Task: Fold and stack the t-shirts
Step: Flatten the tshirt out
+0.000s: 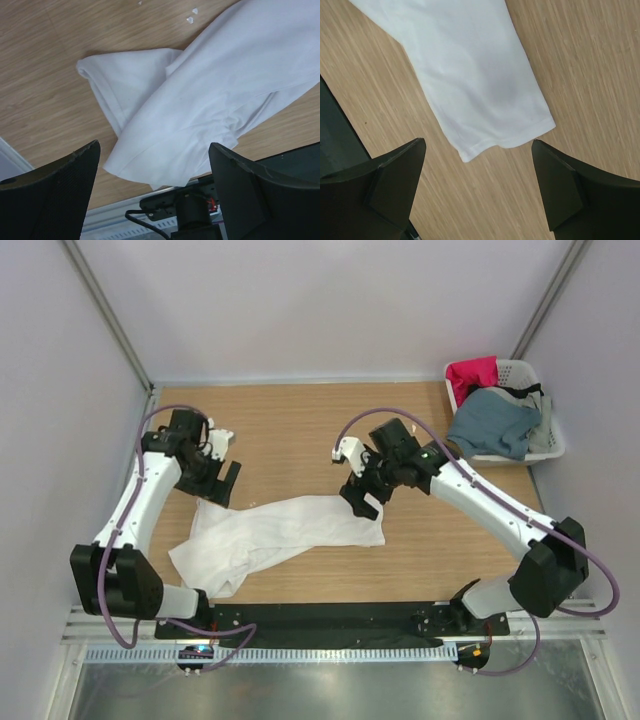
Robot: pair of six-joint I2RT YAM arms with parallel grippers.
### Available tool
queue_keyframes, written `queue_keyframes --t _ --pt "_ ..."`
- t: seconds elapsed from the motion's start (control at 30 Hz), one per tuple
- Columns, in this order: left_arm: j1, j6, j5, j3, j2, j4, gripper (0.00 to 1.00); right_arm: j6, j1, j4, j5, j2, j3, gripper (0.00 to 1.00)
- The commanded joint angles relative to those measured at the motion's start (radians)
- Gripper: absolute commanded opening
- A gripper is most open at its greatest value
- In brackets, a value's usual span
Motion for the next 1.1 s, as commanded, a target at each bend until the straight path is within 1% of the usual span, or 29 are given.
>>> queue_keyframes --t 0.0,0.17,0.27,0.3,0.43,0.5,0.6,0.73,0.77,0.8,0.87,0.9,0.93,0.97,1.0,1.07 --pt "0.004 0.080 -0.124 -0.055 -0.011 -0.033 0.91 -0.066 -0.008 0.027 0.016 0.031 0.062 0.94" --pt "0.004 0.119 -0.254 -0.112 0.019 -0.012 0.91 -0.075 -0.008 0.059 0.105 0.060 0.171 0.96" --pt "0.013 0.134 -0.303 -0.148 0.019 0.006 0.91 -0.035 -0.010 0.100 0.137 0.062 0.196 0.97" --pt "0.015 0.133 -0.314 -0.158 0.023 0.040 0.91 -0.028 -0.010 0.111 0.145 0.062 0.195 0.97" --pt "0.022 0.114 -0.333 -0.159 0.113 0.074 0.88 -0.024 -0.008 0.121 0.154 0.072 0.182 0.97" --pt "0.033 0.102 -0.305 -0.136 0.183 0.076 0.85 -0.027 -0.010 0.127 0.162 0.068 0.175 0.97" --pt "0.044 0.091 -0.262 -0.109 0.256 0.089 0.83 -0.031 -0.008 0.134 0.180 0.059 0.168 0.97" --pt "0.047 0.074 -0.227 -0.076 0.338 0.106 0.76 -0.034 -0.010 0.147 0.205 0.054 0.161 0.97" --pt "0.048 0.073 -0.221 -0.069 0.351 0.106 0.73 -0.034 -0.011 0.150 0.212 0.051 0.159 0.97" --pt "0.047 0.070 -0.215 -0.055 0.365 0.109 0.67 -0.034 -0.010 0.151 0.216 0.052 0.156 0.97" --pt "0.047 0.056 -0.199 -0.044 0.402 0.115 0.65 -0.032 -0.013 0.157 0.220 0.051 0.152 0.97" --pt "0.048 0.054 -0.193 -0.038 0.413 0.115 0.57 -0.034 -0.015 0.157 0.225 0.051 0.149 0.97" --pt "0.048 0.051 -0.183 -0.024 0.434 0.119 0.52 -0.032 -0.016 0.162 0.225 0.051 0.145 0.97" --pt "0.050 0.047 -0.179 -0.015 0.450 0.117 0.50 -0.031 -0.019 0.167 0.226 0.052 0.142 0.97" --pt "0.048 0.044 -0.176 -0.006 0.460 0.117 0.44 -0.031 -0.024 0.168 0.232 0.052 0.141 0.97" --pt "0.048 0.037 -0.172 0.023 0.499 0.117 0.44 -0.026 -0.028 0.176 0.234 0.057 0.139 0.97"
